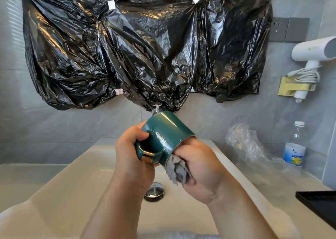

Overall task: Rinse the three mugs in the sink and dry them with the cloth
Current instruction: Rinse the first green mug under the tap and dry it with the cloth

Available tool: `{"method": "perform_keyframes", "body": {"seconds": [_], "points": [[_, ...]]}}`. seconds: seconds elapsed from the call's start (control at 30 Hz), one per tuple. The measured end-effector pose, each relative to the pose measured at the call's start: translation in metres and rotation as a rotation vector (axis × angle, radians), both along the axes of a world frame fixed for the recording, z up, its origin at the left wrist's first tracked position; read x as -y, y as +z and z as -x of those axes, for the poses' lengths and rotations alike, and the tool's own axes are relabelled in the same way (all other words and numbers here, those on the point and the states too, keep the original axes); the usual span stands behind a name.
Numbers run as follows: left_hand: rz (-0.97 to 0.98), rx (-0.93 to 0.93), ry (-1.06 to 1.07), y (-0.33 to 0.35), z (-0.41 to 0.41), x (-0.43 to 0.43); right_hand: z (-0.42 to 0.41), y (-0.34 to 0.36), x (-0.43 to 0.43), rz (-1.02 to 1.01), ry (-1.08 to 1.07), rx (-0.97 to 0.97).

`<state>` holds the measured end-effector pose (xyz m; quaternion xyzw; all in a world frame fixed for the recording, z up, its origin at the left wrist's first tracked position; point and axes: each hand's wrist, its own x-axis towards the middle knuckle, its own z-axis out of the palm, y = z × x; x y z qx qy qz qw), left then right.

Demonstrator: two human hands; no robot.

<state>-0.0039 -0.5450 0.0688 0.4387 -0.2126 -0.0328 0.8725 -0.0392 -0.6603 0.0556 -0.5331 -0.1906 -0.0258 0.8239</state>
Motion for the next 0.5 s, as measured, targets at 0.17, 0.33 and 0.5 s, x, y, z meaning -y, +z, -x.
{"method": "perform_keyframes", "body": {"seconds": [0.17, 0.33, 0.5], "points": [[0.132, 0.17, -0.084, -0.005, -0.011, -0.005, 0.002, 0.009, -0.005, -0.259, 0.277, 0.135], [-0.255, 0.223, 0.142, -0.002, -0.02, -0.011, 0.008, 0.012, 0.011, 0.147, -0.138, 0.113], [-0.485, 0.074, 0.096, 0.0, -0.013, -0.012, 0.011, 0.005, -0.003, 0.885, -0.424, 0.24]]}}
